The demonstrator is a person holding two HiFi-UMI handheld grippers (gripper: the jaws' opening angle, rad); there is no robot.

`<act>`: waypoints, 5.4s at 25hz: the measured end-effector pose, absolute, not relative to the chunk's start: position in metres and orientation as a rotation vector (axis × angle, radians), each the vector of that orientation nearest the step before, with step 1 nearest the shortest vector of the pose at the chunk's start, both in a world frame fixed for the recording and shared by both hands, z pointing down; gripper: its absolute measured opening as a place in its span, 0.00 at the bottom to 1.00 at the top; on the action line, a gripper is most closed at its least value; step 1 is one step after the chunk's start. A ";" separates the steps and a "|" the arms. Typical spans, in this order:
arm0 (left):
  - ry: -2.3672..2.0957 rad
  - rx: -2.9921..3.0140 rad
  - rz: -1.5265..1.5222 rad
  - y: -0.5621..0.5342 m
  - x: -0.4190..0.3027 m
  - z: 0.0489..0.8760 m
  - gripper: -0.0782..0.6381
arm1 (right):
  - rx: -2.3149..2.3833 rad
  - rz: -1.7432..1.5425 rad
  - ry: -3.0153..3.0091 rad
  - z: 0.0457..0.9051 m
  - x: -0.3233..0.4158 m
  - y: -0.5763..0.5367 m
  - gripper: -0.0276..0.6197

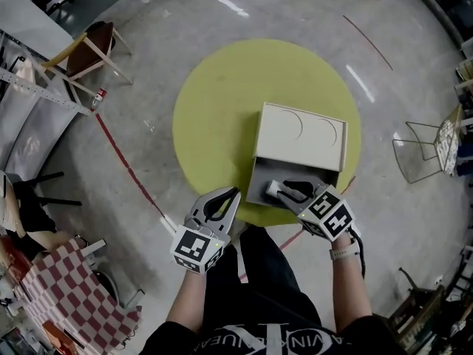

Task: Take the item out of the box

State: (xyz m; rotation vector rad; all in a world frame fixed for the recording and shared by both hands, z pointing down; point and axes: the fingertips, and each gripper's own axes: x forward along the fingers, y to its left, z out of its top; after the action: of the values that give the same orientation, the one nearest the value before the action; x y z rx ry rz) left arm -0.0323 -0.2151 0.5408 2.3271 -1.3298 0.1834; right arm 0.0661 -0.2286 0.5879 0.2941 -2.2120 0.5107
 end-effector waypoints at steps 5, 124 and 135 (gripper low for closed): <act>-1.349 2.308 0.175 -0.216 -0.037 0.542 0.14 | 0.230 0.530 -2.187 0.596 0.065 -0.227 0.25; -1.248 2.589 -0.032 -0.239 -0.001 0.386 0.14 | 1.213 0.399 -2.818 0.374 0.147 -0.241 0.32; -1.258 2.612 -0.071 -0.238 -0.001 0.372 0.14 | 1.217 0.351 -2.858 0.355 0.145 -0.239 0.32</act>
State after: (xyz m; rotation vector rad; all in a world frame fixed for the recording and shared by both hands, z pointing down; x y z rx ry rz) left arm -0.0013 -0.2380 0.3716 2.6116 -1.2583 -0.0711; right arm 0.1450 -0.2395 0.3551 1.2174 -2.8579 0.3506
